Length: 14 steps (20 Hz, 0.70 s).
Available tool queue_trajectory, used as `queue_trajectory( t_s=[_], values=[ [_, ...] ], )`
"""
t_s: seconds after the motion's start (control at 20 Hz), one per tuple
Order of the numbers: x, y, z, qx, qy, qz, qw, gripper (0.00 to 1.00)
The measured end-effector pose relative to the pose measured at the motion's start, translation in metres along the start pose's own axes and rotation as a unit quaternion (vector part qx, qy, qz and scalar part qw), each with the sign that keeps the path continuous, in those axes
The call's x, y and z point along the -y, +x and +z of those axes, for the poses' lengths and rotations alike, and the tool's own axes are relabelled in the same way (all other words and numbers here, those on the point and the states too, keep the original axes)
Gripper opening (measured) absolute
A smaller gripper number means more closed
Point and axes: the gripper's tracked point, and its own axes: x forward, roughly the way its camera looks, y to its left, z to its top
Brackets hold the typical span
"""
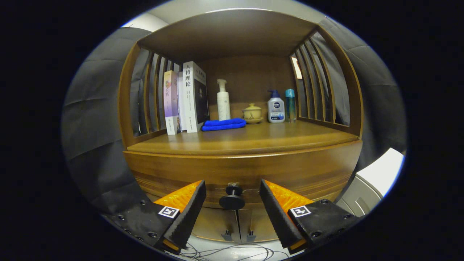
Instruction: Pull open the drawer, take out the items inside it, and place them on the countertop above the cabinet.
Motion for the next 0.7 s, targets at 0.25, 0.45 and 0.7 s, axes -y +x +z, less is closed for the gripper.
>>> queue_trajectory(
  t_s=[0.25,0.45,0.7],
  values=[
    [-0.003,0.011,-0.015,-0.02,0.001,0.004,1.0,0.89],
    [-0.004,0.022,-0.028,-0.029,-0.01,-0.002,1.0,0.74],
    [-0.001,0.027,-0.032,-0.03,-0.001,-0.013,0.999,0.48]
  ],
)
